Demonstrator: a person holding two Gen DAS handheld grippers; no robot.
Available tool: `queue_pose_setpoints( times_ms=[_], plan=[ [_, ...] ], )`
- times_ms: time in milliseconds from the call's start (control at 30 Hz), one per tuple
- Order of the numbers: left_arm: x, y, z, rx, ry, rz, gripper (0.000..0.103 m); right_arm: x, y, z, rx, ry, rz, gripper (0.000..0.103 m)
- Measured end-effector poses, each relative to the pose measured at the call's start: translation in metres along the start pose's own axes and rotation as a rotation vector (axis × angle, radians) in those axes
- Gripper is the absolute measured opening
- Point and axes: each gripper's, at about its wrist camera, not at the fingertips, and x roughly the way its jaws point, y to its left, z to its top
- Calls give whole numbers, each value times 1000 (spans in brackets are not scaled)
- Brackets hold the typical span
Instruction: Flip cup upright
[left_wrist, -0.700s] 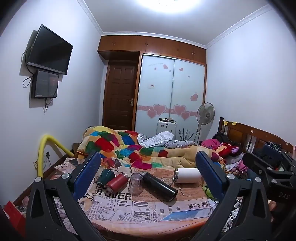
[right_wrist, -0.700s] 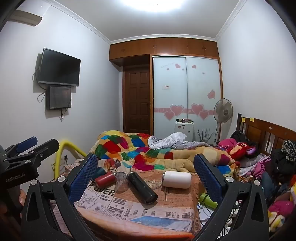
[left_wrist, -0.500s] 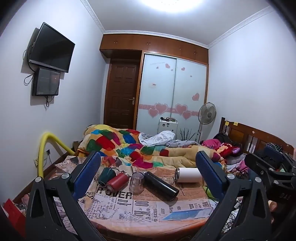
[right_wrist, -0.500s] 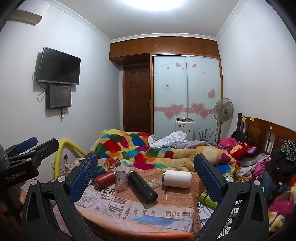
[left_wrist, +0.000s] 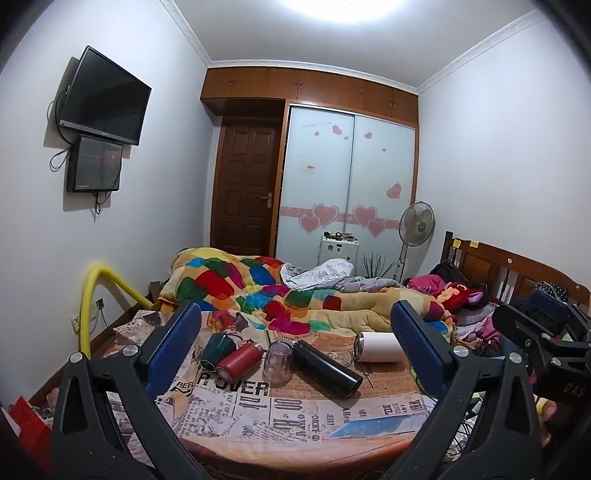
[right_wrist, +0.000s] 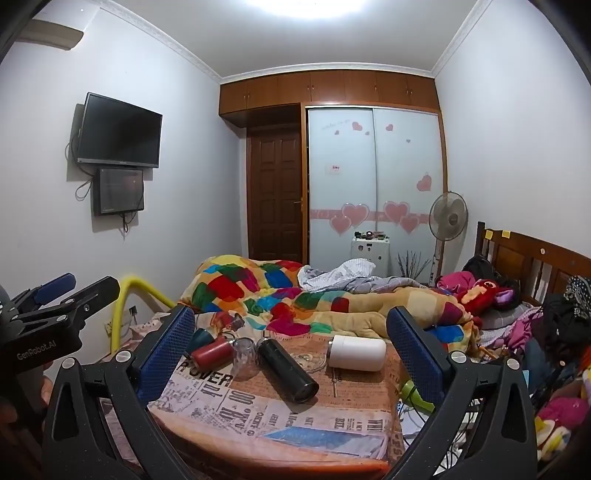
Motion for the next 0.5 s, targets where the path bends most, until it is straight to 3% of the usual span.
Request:
queue_pose_setpoints(
  times_ms=[500],
  plan=[
    [-3, -2, 4, 5, -5, 4, 103, -1, 1, 2, -1, 2, -1, 103]
  ],
)
